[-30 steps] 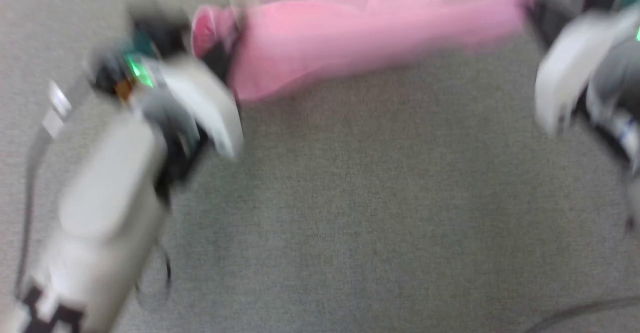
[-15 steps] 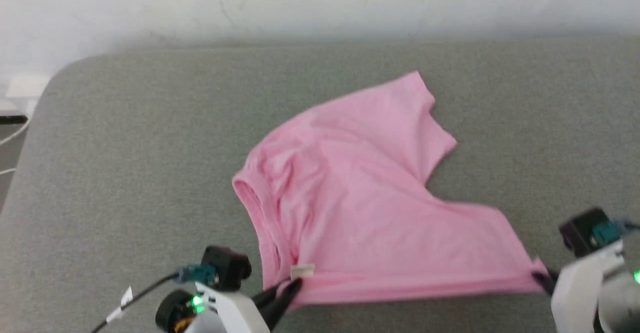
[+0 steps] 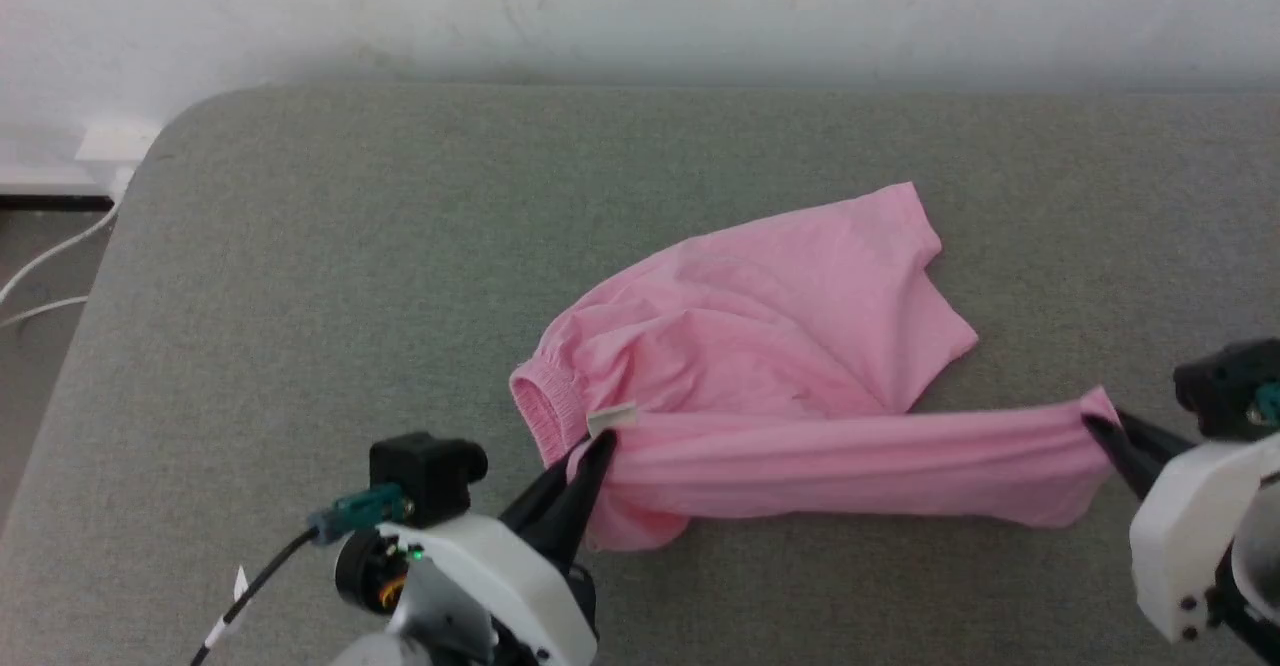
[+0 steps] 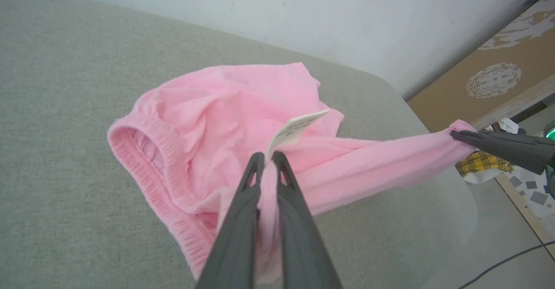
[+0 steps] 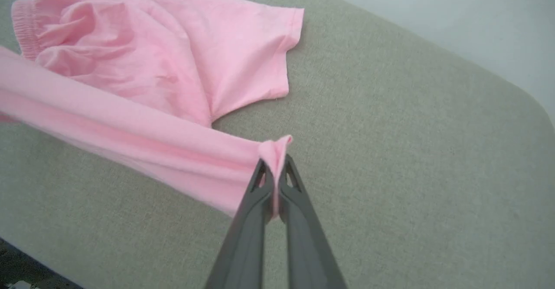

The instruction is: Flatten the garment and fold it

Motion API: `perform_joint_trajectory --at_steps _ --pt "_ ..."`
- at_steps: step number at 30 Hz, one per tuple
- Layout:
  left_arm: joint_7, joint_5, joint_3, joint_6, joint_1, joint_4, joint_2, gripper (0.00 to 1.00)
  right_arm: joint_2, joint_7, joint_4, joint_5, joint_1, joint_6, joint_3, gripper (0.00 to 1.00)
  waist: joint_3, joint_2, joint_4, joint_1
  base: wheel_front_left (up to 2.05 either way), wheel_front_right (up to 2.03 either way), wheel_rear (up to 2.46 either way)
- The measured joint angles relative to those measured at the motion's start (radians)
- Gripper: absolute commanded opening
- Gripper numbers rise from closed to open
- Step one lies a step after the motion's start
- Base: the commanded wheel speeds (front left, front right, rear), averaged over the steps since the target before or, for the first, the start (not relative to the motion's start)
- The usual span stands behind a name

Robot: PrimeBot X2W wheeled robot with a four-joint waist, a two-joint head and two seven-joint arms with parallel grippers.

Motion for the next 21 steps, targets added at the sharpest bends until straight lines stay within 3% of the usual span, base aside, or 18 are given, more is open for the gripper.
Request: perform_joint_trajectory --at_steps 9,14,21 --pt "-0.115 0.039 0.049 0.000 -0.226 0.249 -0.136 0.00 -0.067 -0.144 0.279 0.000 -0.394 0.000 0.132 0.00 0.079 0.0001 0.045 0.0002 0.00 0.00 0.00" --pt "-0.166 0.044 0.055 -0.002 -0.334 0.370 -0.213 0.00 -0.083 -0.163 0.480 0.015 -0.611 0.000 0.202 0.00 0.143 0.0000 0.077 0.0003 0.00 0.00 0.00" --pt "-0.210 0.063 0.029 -0.043 -0.427 0.502 -0.276 0.00 -0.113 -0.177 0.709 0.006 -0.833 0.000 0.344 0.00 0.242 0.0000 0.130 0.0004 0.00 0.00 0.00"
